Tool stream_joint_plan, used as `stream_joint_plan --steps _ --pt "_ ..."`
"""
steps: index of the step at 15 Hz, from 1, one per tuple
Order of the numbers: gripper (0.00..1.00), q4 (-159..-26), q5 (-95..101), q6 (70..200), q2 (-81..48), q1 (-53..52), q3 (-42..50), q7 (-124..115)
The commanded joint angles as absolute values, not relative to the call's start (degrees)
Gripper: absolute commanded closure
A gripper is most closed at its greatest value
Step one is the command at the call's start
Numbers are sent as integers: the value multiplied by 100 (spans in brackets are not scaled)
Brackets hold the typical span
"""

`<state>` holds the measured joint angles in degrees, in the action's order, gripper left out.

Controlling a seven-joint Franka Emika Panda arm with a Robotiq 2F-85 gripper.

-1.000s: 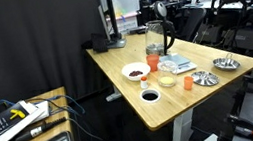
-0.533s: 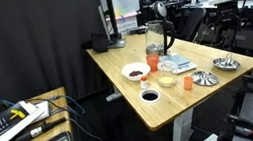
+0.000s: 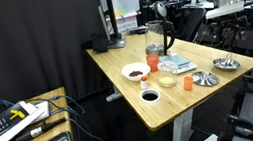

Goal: Place the silver pan on top of the scale

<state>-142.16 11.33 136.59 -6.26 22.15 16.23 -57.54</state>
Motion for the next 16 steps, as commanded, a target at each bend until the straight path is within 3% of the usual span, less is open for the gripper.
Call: stream_joint_plan --steps 1,16 --pt "0 -14211 1102 13650 -606 2004 1811 -5731" --pt "0 -13850 474 14123 -1398 1785 2084 -6123"
